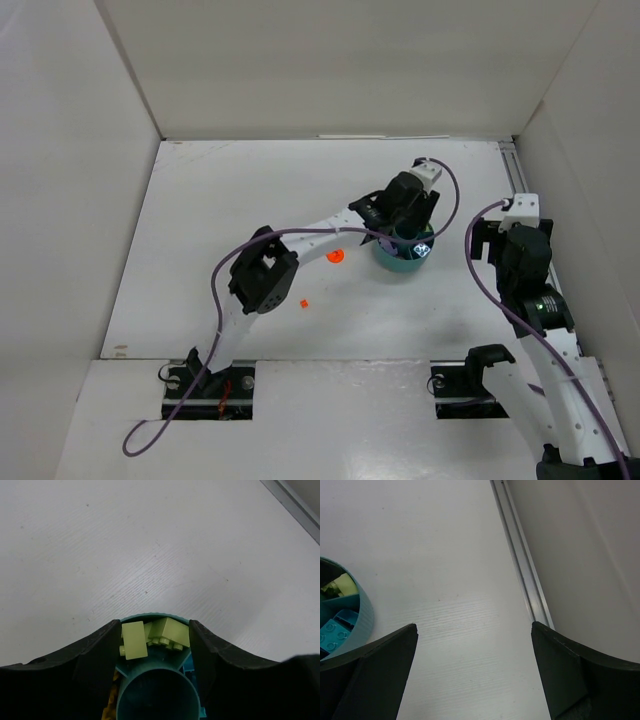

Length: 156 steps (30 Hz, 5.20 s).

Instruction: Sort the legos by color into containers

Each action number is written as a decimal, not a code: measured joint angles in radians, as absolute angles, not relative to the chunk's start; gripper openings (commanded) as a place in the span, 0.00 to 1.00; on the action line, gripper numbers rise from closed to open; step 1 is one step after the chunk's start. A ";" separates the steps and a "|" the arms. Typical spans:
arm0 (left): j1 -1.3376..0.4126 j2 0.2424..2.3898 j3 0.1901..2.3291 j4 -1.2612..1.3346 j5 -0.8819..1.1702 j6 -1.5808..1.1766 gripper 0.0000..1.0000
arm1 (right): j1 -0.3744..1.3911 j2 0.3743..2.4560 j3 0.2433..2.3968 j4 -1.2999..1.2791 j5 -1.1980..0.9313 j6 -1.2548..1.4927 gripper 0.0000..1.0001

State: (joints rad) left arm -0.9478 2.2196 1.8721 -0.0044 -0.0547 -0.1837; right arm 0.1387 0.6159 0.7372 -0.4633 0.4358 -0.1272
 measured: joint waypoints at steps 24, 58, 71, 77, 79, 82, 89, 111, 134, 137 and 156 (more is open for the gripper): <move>-0.672 1.289 0.971 0.088 -0.189 -0.411 1.00 | 0.332 0.859 0.764 -0.370 0.224 -0.252 1.00; -0.639 0.744 0.451 -0.126 -0.209 -0.776 1.00 | 0.551 1.973 1.486 -0.324 -0.223 -0.364 0.69; -0.639 0.758 0.451 -0.104 -0.190 -0.756 1.00 | 0.516 2.103 1.588 -0.420 -0.387 -0.445 0.58; -0.639 0.767 0.451 -0.102 -0.184 -0.756 1.00 | 0.505 2.105 1.591 -0.437 -0.394 -0.453 0.52; -0.639 0.771 0.451 -0.102 -0.184 -0.756 1.00 | 0.497 2.105 1.591 -0.438 -0.398 -0.453 0.52; -0.639 0.771 0.451 -0.101 -0.184 -0.756 1.00 | 0.485 2.109 1.591 -0.438 -0.402 -0.454 0.52; -0.639 0.772 0.451 -0.101 -0.184 -0.756 1.00 | 0.480 2.142 1.591 -0.440 -0.436 -0.464 0.47; -0.639 0.790 0.451 -0.101 -0.186 -0.756 1.00 | 0.485 2.128 1.586 -0.412 -0.533 -0.467 0.03; -0.639 0.830 0.451 -0.090 -0.192 -0.752 1.00 | 0.643 1.370 1.205 -0.352 0.145 -0.426 0.03; -0.639 0.860 0.451 -0.075 -0.191 -0.746 1.00 | 0.650 1.281 1.146 -0.370 0.267 -0.414 0.03; -0.639 1.046 0.546 -0.002 -0.175 -0.715 1.00 | 0.676 1.431 1.097 -0.495 0.574 -0.320 0.18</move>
